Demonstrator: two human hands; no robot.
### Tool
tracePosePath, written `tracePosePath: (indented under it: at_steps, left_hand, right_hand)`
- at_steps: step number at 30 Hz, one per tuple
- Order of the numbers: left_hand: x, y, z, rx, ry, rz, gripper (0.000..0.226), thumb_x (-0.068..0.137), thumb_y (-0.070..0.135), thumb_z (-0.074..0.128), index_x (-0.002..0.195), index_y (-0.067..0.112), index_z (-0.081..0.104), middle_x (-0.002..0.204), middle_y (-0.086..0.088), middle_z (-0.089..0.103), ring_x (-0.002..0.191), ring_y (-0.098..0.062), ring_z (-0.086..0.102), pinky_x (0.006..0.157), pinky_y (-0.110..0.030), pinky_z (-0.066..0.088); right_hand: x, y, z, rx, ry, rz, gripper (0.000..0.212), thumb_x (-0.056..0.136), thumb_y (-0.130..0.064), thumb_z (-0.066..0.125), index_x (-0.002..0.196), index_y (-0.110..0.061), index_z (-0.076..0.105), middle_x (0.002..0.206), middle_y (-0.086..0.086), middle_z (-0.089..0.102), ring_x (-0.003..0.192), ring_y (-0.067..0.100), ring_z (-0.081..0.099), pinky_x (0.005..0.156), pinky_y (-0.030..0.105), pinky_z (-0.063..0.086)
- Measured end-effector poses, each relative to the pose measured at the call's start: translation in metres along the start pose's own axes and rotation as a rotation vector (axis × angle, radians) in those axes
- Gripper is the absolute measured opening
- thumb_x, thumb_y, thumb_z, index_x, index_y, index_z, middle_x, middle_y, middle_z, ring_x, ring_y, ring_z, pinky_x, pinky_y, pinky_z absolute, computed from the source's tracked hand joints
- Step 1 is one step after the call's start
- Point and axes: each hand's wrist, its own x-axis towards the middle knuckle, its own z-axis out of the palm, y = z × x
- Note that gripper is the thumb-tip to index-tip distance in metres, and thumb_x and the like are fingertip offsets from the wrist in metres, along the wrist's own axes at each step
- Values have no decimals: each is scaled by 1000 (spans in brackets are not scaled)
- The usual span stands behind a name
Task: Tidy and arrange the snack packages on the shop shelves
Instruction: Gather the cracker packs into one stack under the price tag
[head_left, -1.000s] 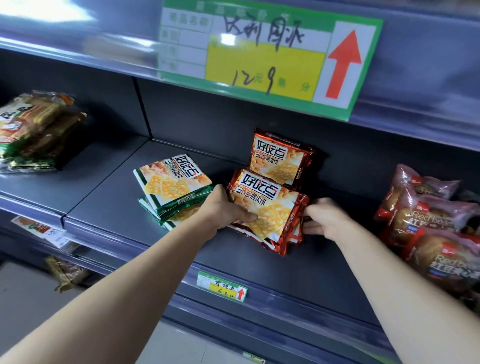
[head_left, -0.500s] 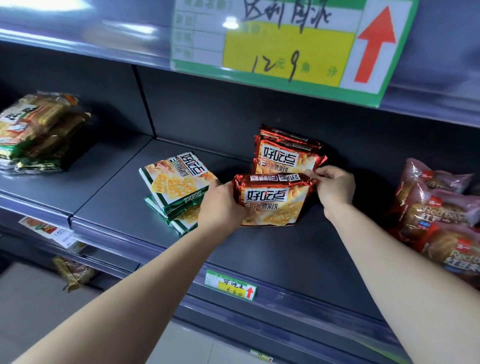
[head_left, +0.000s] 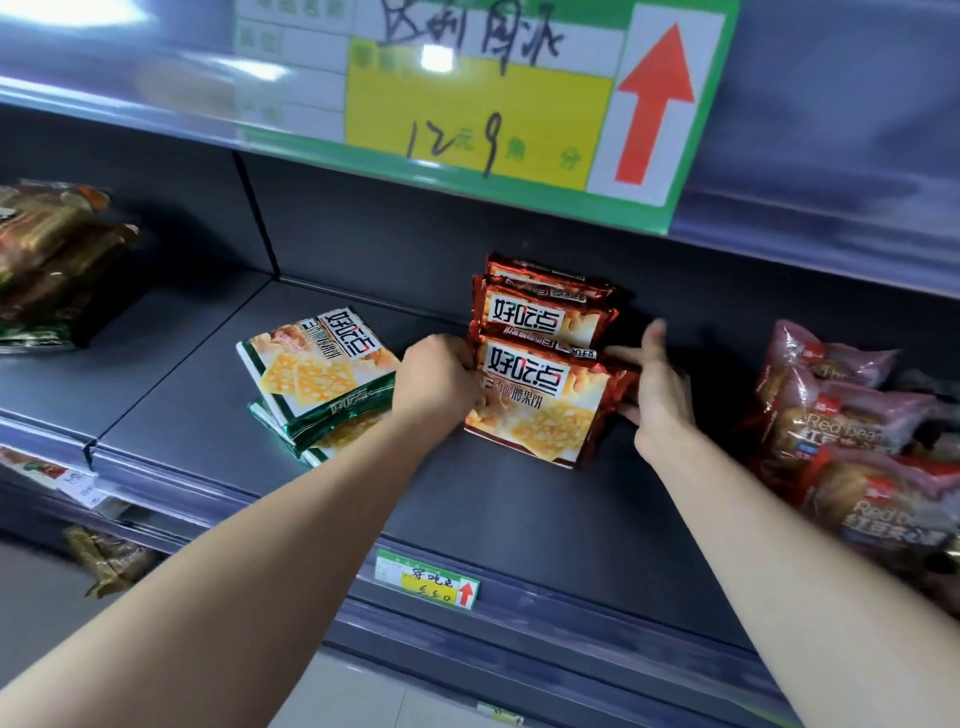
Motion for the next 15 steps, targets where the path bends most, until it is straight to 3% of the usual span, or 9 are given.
tracePosePath:
  at_steps: [3, 4, 6, 8, 10, 12, 15]
  left_hand:
    - [7, 3, 3, 45, 35, 2, 17, 85, 4, 54, 90, 4, 70, 93, -17, 70, 88, -35, 63, 66, -29, 42]
    - [8, 3, 4, 47, 50, -8, 17, 86, 4, 53, 92, 2, 69, 96, -18, 69, 90, -36, 62, 66, -29, 39]
    - [14, -1, 7, 22, 81, -47, 17, 87, 4, 53, 94, 2, 68, 98, -17, 69, 93, -35, 62, 67, -28, 37]
    - [19, -6, 9, -24, 79, -60, 18, 86, 6, 53, 98, 5, 67, 98, -12, 69, 94, -30, 63, 69, -27, 39]
    - [20, -9, 10, -63, 53, -32, 20, 85, 9, 55, 102, 8, 66, 98, -3, 68, 90, -23, 64, 76, -26, 47]
    - [17, -12, 5, -68, 56, 44, 27, 84, 7, 53, 107, 10, 67, 102, -6, 70, 90, -28, 65, 81, -33, 52]
    - [12, -17, -20, 18, 135, 134, 39, 82, 0, 49, 111, 15, 70, 110, -9, 64, 100, -27, 60, 80, -25, 43]
  right_hand:
    - [-9, 3, -8, 22, -153, -68, 68, 84, -76, 34, 102, -21, 69, 106, 4, 70, 98, 15, 64, 72, 31, 48]
    - [-13, 6, -10, -54, -186, -125, 64, 81, -74, 44, 108, -21, 66, 108, 3, 69, 97, 14, 63, 69, 29, 47]
    - [-14, 13, -10, -252, -203, -231, 43, 78, -52, 70, 108, -23, 62, 103, 1, 68, 91, 15, 62, 69, 28, 49]
    - [-10, 17, -3, -379, -165, -282, 28, 77, -25, 79, 99, -24, 62, 92, -3, 66, 86, 18, 64, 76, 36, 56]
    - [-7, 16, 5, -398, -102, -313, 19, 78, -14, 77, 84, -23, 62, 82, -8, 63, 83, 20, 66, 78, 42, 58]
    - [-3, 19, 12, -398, -39, -322, 22, 78, -12, 76, 73, -26, 60, 78, -9, 63, 82, 22, 68, 78, 44, 58]
    - [-6, 23, 19, -405, 33, -307, 25, 78, -17, 76, 67, -28, 56, 77, -6, 65, 77, 24, 69, 74, 44, 58]
